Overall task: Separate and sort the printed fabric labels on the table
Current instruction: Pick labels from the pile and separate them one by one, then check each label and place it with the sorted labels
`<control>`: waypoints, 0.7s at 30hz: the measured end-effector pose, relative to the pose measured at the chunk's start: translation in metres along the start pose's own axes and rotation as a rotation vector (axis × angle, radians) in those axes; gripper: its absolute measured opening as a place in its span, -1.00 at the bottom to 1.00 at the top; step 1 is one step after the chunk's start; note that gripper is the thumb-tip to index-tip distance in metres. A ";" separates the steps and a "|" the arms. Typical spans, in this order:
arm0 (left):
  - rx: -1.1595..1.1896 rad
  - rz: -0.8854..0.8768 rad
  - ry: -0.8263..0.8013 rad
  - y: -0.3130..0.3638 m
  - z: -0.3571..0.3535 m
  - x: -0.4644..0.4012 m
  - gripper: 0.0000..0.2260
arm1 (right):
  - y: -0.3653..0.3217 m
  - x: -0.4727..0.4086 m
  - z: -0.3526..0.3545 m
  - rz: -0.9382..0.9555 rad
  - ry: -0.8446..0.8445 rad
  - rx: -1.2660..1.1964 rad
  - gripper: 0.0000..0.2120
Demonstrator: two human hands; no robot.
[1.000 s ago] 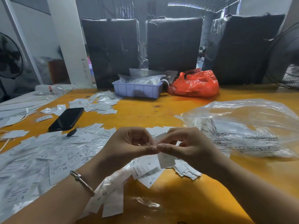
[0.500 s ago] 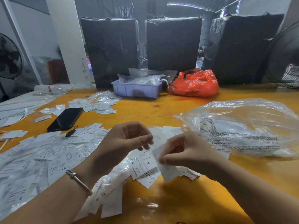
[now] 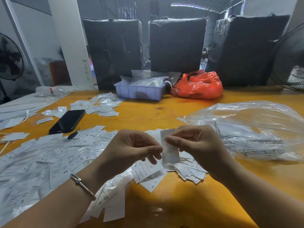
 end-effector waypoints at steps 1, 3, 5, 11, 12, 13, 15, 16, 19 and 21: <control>-0.009 -0.001 0.016 0.000 0.001 0.000 -0.80 | -0.002 -0.001 0.004 0.037 0.059 0.016 -0.93; -0.010 -0.014 0.026 0.001 0.001 0.000 -0.79 | -0.008 -0.001 0.016 0.119 0.214 0.062 -0.77; 0.012 -0.029 0.029 0.002 0.001 0.000 -0.80 | -0.016 -0.001 0.023 0.182 0.280 0.008 -0.59; 0.015 -0.039 0.030 0.004 -0.002 0.001 -0.78 | -0.037 0.008 0.012 0.342 0.173 0.024 -0.35; 0.014 -0.041 0.028 0.004 -0.002 0.001 -0.78 | -0.038 0.010 0.009 0.369 0.156 0.073 -0.35; 0.012 -0.042 0.027 0.004 -0.002 0.001 -0.78 | -0.040 0.012 0.006 0.388 0.146 0.130 -0.35; 0.001 -0.041 0.023 0.004 -0.002 0.001 -0.80 | -0.042 0.014 0.000 0.424 0.132 0.234 -0.36; -0.007 -0.041 0.021 0.003 -0.002 0.001 -0.81 | -0.042 0.015 -0.001 0.442 0.128 0.274 -0.37; -0.025 -0.044 0.021 0.003 -0.003 0.001 -0.81 | -0.045 0.017 -0.004 0.468 0.123 0.359 -0.40; -0.028 -0.049 0.022 0.003 -0.003 0.001 -0.80 | -0.046 0.018 -0.005 0.479 0.121 0.410 -0.42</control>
Point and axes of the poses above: each hand's wrist, its own x-axis away from the middle knuckle, its own z-axis out of the back of the hand, y = z × x, the point moved 4 cm from there along -x, towards the middle knuckle, and after that the axes turned 11 degrees about -x, right-handed, at the moved point
